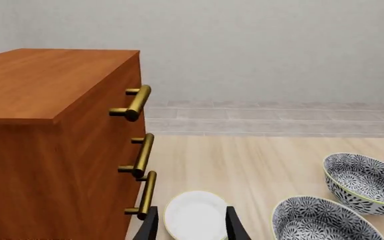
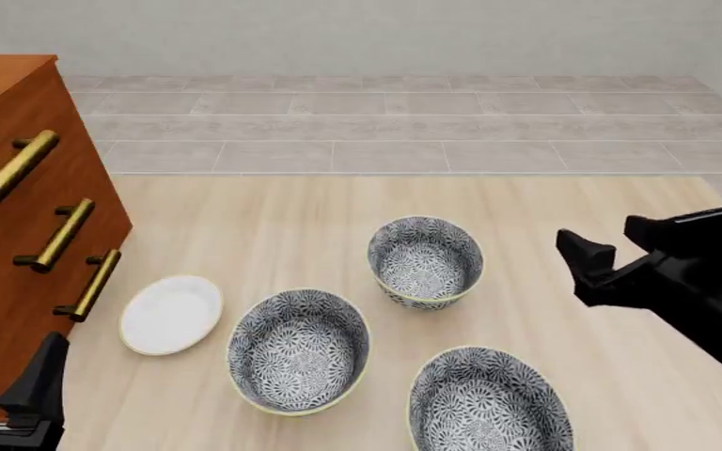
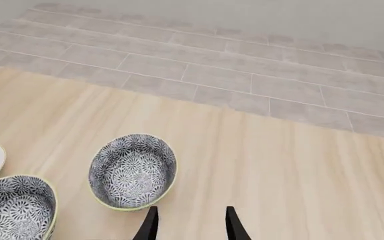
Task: Stack the bowl at the front on the bowl in the middle.
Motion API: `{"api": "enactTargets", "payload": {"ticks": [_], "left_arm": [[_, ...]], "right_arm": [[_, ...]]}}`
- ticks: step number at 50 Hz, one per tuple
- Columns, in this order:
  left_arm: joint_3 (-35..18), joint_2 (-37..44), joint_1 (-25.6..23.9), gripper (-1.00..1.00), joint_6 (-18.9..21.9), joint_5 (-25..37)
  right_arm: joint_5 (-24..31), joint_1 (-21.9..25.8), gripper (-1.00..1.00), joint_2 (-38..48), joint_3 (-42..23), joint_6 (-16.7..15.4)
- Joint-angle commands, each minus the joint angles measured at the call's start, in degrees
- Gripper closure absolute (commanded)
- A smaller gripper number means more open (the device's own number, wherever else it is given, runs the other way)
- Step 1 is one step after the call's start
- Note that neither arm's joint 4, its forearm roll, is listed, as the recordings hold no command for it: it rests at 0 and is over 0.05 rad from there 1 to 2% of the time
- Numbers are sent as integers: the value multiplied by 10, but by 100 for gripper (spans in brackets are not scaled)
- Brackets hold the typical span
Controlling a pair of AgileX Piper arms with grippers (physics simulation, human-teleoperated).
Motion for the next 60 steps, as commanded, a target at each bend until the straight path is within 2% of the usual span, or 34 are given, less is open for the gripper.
{"api": "enactTargets", "payload": {"ticks": [1,10,16,36,48,60], "left_arm": [[0,0,0,-100,0,0],[0,0,0,-100,0,0],[0,0,0,-100,0,0],[0,0,0,-100,0,0],[0,0,0,-100,0,0],[0,0,0,-100,0,0]], "right_arm": [[48,16,-100,66,-67,-2],[77,21,-100,108,-105,0],[115,37,-100,139,-151,18],[159,35,-100,229,-230,41],[148,25,-100,311,-264,51],[136,31,-100,357,-277,71]]}}
